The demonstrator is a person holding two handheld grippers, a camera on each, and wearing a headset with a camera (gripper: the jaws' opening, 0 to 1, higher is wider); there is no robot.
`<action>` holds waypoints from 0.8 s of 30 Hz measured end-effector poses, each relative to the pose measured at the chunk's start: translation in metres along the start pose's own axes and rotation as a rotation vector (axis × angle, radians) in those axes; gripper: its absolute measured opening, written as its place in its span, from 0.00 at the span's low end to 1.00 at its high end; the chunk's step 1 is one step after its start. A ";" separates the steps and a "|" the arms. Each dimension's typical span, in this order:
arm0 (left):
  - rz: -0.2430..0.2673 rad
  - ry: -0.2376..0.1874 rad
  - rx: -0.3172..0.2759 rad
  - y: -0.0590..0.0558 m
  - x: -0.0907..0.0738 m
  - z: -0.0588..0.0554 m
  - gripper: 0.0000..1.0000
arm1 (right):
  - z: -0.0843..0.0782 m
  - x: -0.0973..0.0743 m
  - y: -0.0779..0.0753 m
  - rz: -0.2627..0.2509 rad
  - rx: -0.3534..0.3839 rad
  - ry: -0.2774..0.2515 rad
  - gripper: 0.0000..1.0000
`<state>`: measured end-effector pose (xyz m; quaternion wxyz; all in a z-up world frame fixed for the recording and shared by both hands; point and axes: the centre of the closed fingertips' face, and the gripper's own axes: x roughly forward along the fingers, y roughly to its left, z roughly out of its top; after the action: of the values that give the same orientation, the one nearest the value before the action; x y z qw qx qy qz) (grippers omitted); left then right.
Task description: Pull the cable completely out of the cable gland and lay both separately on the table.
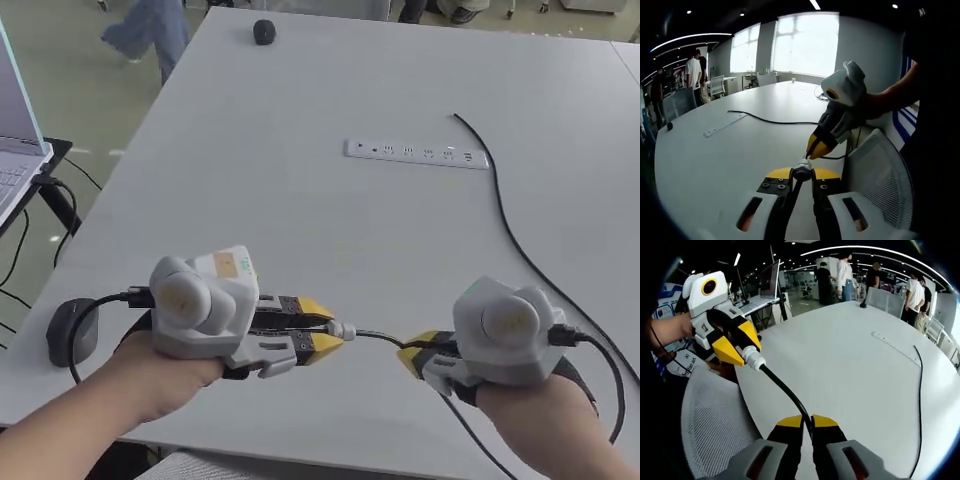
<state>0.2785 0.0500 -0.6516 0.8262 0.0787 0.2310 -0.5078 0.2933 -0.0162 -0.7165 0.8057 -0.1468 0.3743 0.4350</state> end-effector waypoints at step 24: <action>-0.006 0.010 0.002 0.000 0.002 0.002 0.15 | 0.053 -0.005 0.040 0.008 -0.439 -0.087 0.16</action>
<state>0.2801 0.0477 -0.6505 0.8233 0.0813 0.2349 -0.5102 0.2847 0.0335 -0.6730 0.7681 -0.2980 0.2360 0.5152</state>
